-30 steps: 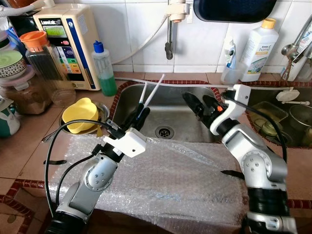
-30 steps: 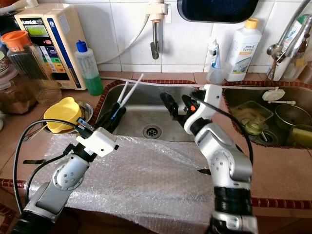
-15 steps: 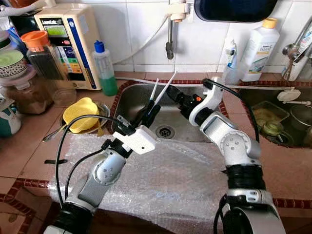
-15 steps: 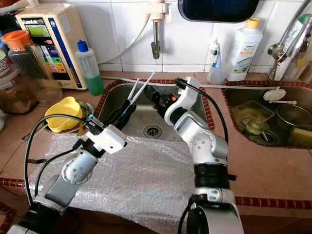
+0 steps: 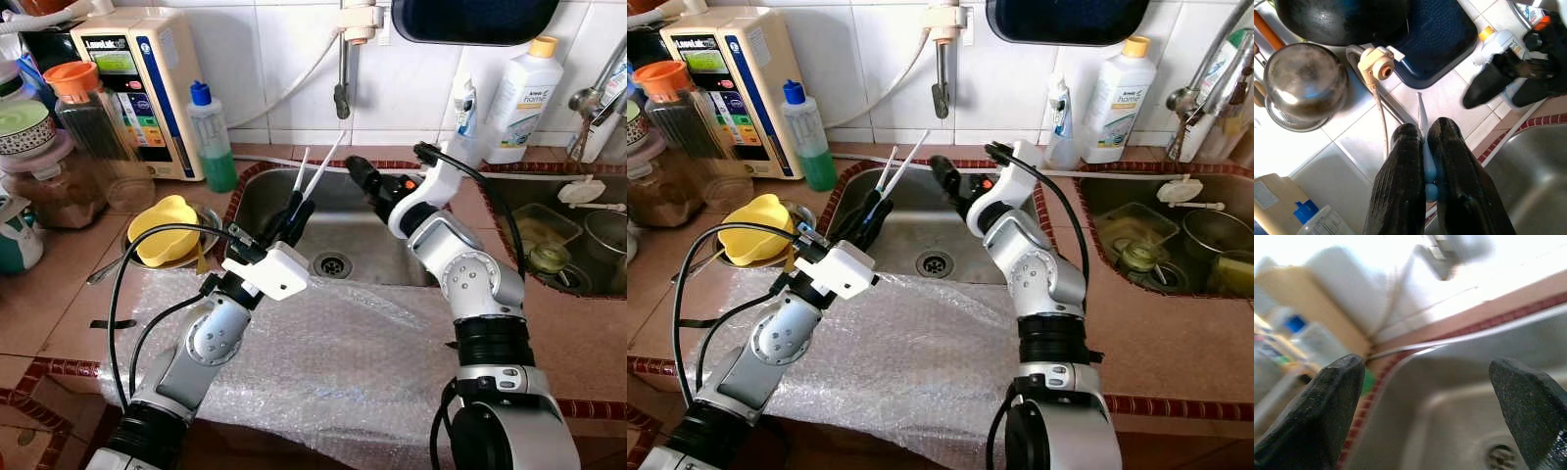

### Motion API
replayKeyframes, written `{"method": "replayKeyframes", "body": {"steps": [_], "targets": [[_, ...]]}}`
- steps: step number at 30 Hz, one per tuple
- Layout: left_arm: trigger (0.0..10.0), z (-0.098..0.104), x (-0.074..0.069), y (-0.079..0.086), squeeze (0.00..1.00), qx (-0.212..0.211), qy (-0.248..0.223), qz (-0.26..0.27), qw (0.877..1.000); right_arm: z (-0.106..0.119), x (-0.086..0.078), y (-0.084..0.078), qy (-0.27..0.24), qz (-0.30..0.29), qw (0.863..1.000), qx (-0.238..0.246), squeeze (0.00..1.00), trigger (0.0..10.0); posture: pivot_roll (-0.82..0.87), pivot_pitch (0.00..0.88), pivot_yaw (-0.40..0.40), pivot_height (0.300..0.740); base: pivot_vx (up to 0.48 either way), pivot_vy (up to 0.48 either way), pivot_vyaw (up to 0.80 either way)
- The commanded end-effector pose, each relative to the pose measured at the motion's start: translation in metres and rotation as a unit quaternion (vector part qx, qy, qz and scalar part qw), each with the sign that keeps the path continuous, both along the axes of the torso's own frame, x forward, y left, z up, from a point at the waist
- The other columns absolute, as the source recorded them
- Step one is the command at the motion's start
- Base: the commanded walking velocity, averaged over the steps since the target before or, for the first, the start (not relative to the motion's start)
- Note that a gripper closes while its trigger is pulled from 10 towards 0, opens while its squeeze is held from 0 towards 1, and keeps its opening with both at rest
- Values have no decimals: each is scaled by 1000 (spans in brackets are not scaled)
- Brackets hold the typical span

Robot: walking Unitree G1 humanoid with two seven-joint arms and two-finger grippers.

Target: Kitchen organization

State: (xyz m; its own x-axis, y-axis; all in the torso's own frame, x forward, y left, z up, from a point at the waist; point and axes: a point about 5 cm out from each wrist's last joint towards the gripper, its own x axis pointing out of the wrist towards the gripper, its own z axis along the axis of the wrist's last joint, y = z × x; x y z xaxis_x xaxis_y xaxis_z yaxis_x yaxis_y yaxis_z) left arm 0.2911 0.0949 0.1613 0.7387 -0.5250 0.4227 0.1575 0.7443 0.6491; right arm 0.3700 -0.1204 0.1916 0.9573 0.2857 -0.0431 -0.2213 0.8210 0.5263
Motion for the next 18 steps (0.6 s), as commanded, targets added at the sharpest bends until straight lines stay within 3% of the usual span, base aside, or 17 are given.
{"method": "replayKeyframes", "body": {"steps": [1,4,7,13,18], "targets": [[10000,2,4,3,0,3,0,7,1000,9,0,-3,-19,-19,1000,-4,0,10000,31,0,49,740,0,0,0],[10000,0,3,0,0,4,3,-1,1000,17,-1,2,-30,-2,999,40,0,10000,26,0,53,740,0,0,0],[10000,-1,3,-5,0,5,7,-10,1000,33,-7,18,-62,58,991,105,0,10000,25,0,55,740,0,0,0],[10000,-2,3,-7,0,5,8,-13,1000,38,-21,29,-89,112,979,142,0,10000,28,0,51,740,0,0,0],[10000,-3,3,-8,0,3,10,-14,1000,33,-27,35,-79,138,977,141,0,10000,28,0,48,740,0,0,0]]}}
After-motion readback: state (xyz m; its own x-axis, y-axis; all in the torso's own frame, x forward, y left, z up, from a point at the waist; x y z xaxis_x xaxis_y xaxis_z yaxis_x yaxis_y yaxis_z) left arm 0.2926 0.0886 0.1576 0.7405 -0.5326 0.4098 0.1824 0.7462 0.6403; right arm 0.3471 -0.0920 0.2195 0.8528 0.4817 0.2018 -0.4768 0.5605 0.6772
